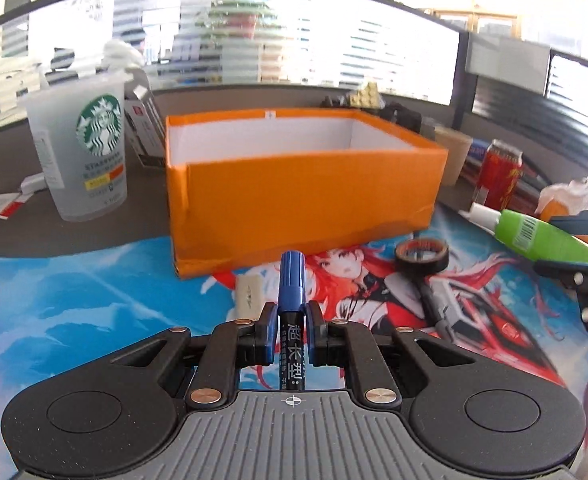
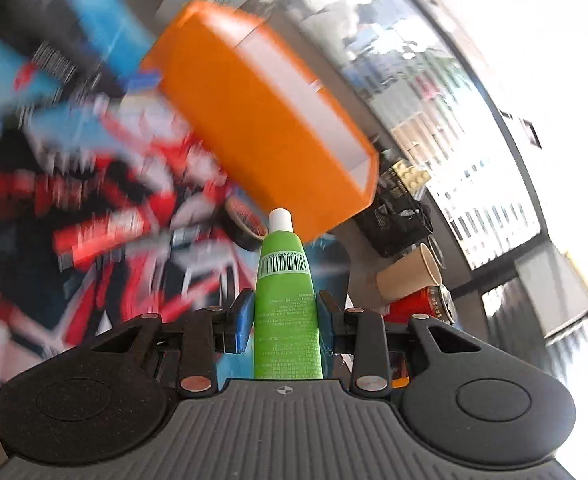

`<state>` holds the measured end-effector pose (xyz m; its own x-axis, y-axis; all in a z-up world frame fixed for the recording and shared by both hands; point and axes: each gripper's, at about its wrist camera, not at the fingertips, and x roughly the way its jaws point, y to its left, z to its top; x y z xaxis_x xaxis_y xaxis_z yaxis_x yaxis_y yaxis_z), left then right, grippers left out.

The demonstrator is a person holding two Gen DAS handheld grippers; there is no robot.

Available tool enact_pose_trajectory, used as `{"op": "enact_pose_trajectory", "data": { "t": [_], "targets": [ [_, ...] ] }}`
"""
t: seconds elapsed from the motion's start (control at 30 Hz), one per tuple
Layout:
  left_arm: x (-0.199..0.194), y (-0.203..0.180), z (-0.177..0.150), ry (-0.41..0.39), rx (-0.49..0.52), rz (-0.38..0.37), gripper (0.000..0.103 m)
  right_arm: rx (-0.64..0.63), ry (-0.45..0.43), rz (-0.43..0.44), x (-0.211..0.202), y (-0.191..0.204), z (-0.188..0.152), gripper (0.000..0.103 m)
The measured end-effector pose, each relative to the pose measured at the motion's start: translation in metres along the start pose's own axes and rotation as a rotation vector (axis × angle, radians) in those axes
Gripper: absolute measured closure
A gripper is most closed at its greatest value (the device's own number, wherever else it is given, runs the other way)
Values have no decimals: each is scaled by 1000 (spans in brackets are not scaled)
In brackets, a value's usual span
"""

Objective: Organize rigid objects
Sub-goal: 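Lift and carry the blue marker and green tube over the orange box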

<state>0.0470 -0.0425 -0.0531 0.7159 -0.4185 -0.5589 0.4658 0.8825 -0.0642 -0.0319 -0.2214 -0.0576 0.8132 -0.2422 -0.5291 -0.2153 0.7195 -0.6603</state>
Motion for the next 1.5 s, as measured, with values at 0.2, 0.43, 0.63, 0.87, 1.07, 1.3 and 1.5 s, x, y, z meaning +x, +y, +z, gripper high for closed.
{"op": "enact_pose_trajectory", "data": {
  "t": [0.2,0.43,0.63,0.87,1.07,1.3,1.5],
  "targets": [
    [-16,10,14,-39,-12,12,90,261,-86,84,-4,-38,16,72],
    [-24,13,30,-76,-32,22,90,498,-158,228,4,-59,27,72],
    [-27,15,54,-111,-33,35,90,618,-223,301,12,-74,37,72],
    [-20,25,100,-145,-68,51,90,680,-300,324,25,-105,63,72],
    [-12,24,139,-184,-82,37,90,705,-349,352,43,-129,84,72],
    [11,20,162,-186,-85,16,90,728,-372,377,65,-147,98,72],
    [55,25,171,-105,-127,-12,90,777,-317,446,107,-151,101,72]
  ]
}}
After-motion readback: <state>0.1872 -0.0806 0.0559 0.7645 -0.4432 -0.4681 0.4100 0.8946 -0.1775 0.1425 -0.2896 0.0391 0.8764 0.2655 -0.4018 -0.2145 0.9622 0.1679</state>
